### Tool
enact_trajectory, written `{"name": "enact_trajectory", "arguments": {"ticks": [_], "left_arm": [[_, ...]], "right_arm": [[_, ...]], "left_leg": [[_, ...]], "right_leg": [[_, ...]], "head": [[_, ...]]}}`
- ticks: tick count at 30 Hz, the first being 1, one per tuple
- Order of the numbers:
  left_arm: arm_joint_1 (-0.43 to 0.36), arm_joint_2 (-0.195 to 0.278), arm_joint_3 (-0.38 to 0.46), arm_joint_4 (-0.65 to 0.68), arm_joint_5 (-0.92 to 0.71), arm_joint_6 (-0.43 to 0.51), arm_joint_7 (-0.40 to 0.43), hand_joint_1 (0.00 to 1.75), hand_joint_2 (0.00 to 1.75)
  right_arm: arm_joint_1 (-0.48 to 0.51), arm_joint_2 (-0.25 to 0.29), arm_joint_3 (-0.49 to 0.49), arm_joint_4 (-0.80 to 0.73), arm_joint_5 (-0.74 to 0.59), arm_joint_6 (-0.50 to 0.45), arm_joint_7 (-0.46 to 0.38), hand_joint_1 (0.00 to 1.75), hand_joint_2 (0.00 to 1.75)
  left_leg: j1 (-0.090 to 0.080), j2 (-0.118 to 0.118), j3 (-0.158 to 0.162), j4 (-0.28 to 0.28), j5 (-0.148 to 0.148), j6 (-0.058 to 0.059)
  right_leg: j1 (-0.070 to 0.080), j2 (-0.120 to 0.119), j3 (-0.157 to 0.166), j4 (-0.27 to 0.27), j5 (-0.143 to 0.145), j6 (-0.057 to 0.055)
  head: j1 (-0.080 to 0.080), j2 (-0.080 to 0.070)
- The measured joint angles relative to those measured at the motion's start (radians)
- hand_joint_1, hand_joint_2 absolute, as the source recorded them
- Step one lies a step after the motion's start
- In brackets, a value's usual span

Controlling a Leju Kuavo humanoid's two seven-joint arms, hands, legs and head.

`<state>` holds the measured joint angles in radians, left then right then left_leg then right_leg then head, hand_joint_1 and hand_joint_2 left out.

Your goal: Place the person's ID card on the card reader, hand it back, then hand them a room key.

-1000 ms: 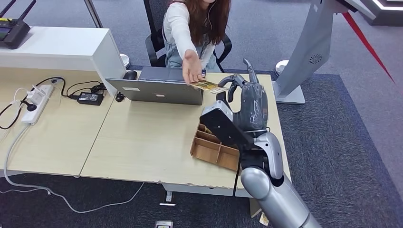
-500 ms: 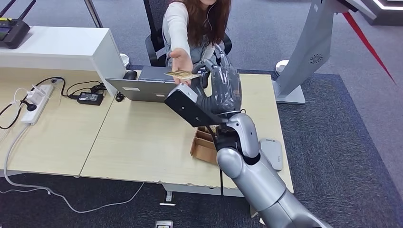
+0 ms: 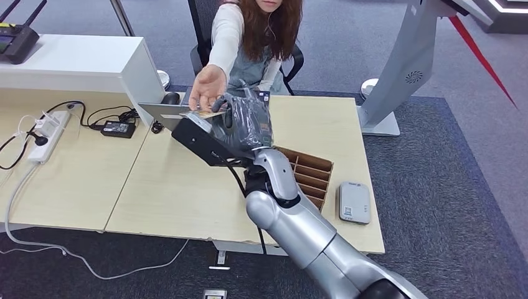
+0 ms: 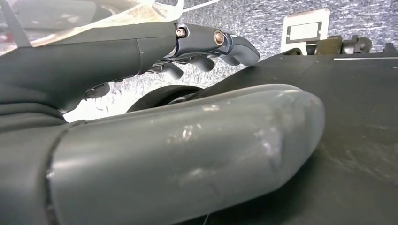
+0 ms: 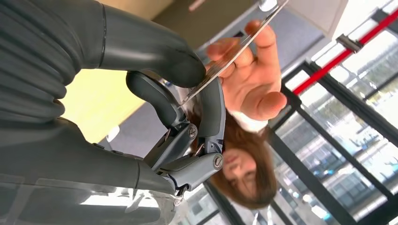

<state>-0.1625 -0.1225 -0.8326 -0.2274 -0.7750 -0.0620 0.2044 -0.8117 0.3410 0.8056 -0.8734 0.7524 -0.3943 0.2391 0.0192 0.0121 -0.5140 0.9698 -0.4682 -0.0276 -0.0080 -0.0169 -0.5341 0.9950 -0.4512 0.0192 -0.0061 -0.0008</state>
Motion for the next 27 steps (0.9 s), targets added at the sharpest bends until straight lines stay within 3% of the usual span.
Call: {"name": "enact_trajectory", "arguments": {"ticks": [7, 15, 27], "left_arm": [[-0.002, -0.016, -0.001, 0.000, -0.008, -0.001, 0.000, 0.00, 0.00], [-0.005, -0.023, -0.007, 0.000, -0.010, -0.001, -0.001, 0.00, 0.00], [-0.009, -0.033, -0.018, 0.000, -0.013, 0.000, -0.001, 0.00, 0.00]], "right_arm": [[-0.038, 0.009, 0.030, 0.075, 0.015, 0.044, -0.031, 1.75, 1.75], [-0.055, 0.018, 0.044, 0.111, -0.001, 0.081, 0.005, 1.75, 1.75], [-0.066, 0.020, 0.062, 0.160, -0.028, 0.051, 0.000, 1.75, 1.75]], "left_leg": [[0.000, 0.000, 0.000, 0.000, 0.000, 0.000], [0.000, 0.000, 0.000, 0.000, 0.000, 0.000], [0.000, 0.000, 0.000, 0.000, 0.000, 0.000]], "right_leg": [[0.000, 0.000, 0.000, 0.000, 0.000, 0.000], [0.000, 0.000, 0.000, 0.000, 0.000, 0.000], [0.000, 0.000, -0.001, 0.000, 0.000, 0.000]], "head": [[0.000, 0.000], [0.000, 0.000], [0.000, 0.000]]}}
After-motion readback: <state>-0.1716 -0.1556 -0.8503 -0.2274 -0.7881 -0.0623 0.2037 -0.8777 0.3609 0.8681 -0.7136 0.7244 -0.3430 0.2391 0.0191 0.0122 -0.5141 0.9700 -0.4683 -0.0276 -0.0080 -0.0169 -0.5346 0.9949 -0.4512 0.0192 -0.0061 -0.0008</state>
